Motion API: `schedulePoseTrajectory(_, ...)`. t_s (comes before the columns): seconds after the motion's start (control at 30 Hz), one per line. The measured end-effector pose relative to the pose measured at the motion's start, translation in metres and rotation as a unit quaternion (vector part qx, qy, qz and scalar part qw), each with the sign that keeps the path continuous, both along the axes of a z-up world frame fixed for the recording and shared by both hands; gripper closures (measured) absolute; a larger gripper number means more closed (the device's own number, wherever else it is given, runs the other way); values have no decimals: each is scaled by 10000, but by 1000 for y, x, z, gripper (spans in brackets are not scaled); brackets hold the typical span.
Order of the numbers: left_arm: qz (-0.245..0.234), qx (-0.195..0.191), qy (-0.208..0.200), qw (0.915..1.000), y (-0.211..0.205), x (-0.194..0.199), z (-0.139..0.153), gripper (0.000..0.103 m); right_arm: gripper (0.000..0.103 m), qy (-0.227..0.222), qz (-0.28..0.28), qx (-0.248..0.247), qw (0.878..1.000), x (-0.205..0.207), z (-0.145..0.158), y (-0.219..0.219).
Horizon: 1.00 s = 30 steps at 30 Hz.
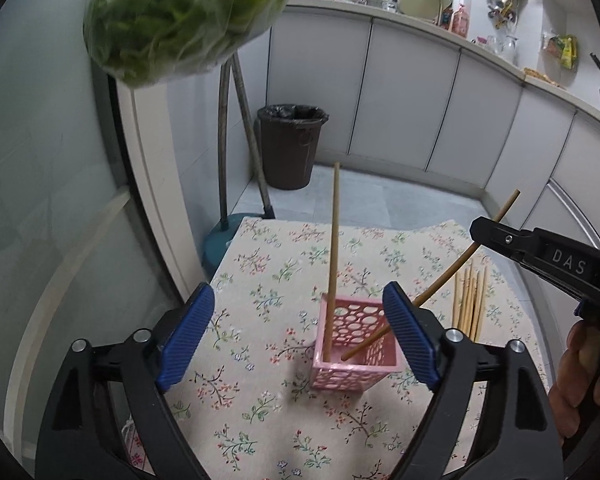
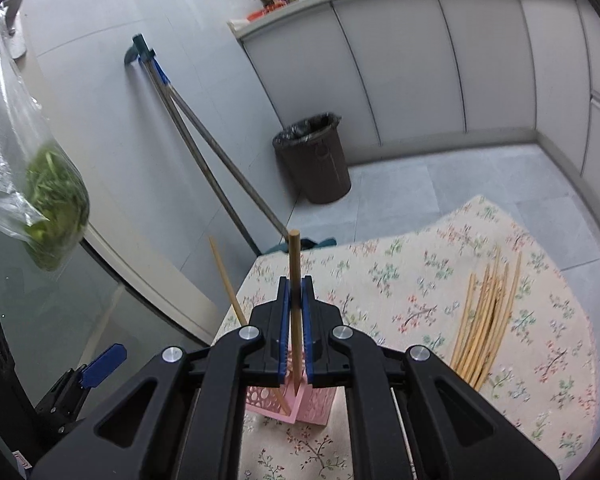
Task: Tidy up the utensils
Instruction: 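Carry both chopsticks over the pink basket and drop them in, opening both grippers, then move both grippers back toward the chopstick pile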
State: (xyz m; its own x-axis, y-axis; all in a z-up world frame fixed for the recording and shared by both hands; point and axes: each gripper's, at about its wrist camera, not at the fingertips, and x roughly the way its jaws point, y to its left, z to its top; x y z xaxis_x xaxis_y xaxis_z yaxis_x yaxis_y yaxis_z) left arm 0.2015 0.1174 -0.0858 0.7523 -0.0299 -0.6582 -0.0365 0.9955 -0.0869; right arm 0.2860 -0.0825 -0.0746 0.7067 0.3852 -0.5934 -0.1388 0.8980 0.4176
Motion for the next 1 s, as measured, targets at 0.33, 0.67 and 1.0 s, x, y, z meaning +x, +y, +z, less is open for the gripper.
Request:
schedulePoseTrajectory(0.33, 55, 46, 179, 9998, -7, -3, -1, 7, 61, -90, 105, 254, 9996, -7, 11, -8)
schedulePoseTrajectory(0.67, -393, 73, 297, 9988, -40, -24, 9, 7, 21, -342, -76, -280, 9990, -44, 50, -48)
schedulePoseTrajectory(1.0, -1090, 309, 288, 9931, -105, -46, 14, 7, 14, 22, -554, -1139, 9919, -73, 31, -121)
